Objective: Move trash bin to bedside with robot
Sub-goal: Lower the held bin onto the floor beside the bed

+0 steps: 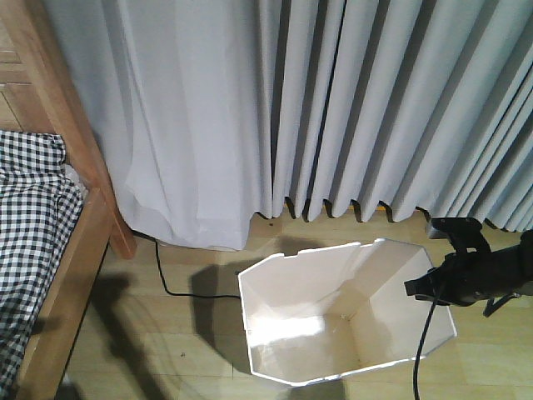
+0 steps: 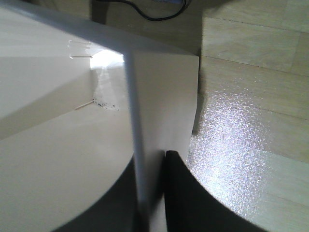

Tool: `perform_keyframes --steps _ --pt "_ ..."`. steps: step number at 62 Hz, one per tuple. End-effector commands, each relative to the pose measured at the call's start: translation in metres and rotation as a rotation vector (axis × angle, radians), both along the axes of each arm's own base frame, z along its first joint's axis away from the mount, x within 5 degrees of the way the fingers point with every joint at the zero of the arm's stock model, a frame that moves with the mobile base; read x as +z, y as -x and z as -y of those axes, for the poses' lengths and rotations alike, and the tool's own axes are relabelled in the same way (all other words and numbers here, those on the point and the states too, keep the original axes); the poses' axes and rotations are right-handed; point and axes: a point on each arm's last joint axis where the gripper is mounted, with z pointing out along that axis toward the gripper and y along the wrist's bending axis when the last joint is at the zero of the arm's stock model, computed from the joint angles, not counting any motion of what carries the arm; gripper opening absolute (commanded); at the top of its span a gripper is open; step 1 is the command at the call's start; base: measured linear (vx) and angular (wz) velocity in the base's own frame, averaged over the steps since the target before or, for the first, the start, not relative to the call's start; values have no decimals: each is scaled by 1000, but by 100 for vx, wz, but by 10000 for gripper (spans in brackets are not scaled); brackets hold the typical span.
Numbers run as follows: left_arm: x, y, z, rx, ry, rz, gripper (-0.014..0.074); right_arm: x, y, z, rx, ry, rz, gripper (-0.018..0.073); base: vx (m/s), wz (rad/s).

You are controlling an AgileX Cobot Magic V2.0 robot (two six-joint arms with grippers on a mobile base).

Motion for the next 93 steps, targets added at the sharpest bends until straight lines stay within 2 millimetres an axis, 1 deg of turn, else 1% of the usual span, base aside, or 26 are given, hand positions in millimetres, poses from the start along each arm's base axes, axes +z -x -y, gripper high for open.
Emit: perform_keyframes --steps 1,34,43,52,73,80,93 --pt "-2 -1 1 -16 12 55 -6 26 -11 -12 -5 -174 110 -11 0 1" --pt "-2 -1 1 -16 12 55 -6 25 -11 -12 -7 -174 109 -11 0 0" --pt "-2 -1 1 -16 12 55 -6 19 -15 -10 -75 -182 97 -11 0 0" --pt "-2 -1 1 -16 12 55 -6 7 -26 -7 -126 -195 79 -11 0 0" --pt "-2 -1 1 -16 12 55 -6 -25 -62 0 -132 -201 82 -4 0 0" --pt "-2 -1 1 -16 12 55 -6 -42 -73 3 -132 -199 76 -4 0 0" --pt "-2 -1 1 -16 12 55 -6 -80 -93 7 -135 -200 61 -3 0 0"
